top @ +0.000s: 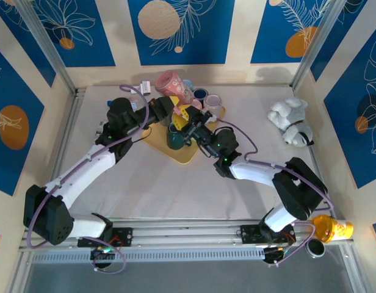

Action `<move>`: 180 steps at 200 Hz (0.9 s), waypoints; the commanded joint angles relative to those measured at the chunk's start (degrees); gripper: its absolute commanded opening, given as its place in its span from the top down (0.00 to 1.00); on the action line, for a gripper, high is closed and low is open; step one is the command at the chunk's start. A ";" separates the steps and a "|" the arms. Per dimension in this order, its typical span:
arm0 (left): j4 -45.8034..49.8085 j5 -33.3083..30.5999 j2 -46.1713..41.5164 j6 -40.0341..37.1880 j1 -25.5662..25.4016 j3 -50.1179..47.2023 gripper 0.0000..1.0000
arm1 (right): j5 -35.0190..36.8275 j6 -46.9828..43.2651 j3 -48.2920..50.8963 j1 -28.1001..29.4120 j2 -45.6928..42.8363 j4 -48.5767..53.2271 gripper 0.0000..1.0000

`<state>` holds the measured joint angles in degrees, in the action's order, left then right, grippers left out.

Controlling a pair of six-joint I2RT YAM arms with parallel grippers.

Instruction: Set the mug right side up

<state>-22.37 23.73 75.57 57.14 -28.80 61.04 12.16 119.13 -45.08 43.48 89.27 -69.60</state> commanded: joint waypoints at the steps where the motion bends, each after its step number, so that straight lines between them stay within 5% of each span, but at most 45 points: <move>1: -11.03 0.09 -1.71 -0.48 -0.81 0.93 1.00 | 8.57 3.46 -0.50 1.59 2.60 -7.57 0.65; 33: -11.07 -0.42 -2.69 -0.68 -0.82 -0.10 1.00 | 12.88 4.87 -1.55 2.31 5.06 -10.55 0.73; 84: -9.88 -1.55 -4.54 -1.54 -0.58 -1.89 1.00 | 13.18 2.75 -1.50 1.64 4.39 -9.95 1.00; 120: -6.36 -1.56 -6.02 -3.78 -0.60 -2.32 0.50 | 8.63 -4.38 -1.51 -0.25 1.43 -6.97 1.00; 180: 3.47 -0.60 -9.49 -7.25 -0.03 -2.52 0.31 | -0.10 -17.88 -0.70 -4.25 -6.05 2.03 1.00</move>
<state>-18.85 22.20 70.24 53.39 -29.02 57.56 14.50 110.69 -45.30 41.30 88.25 -69.54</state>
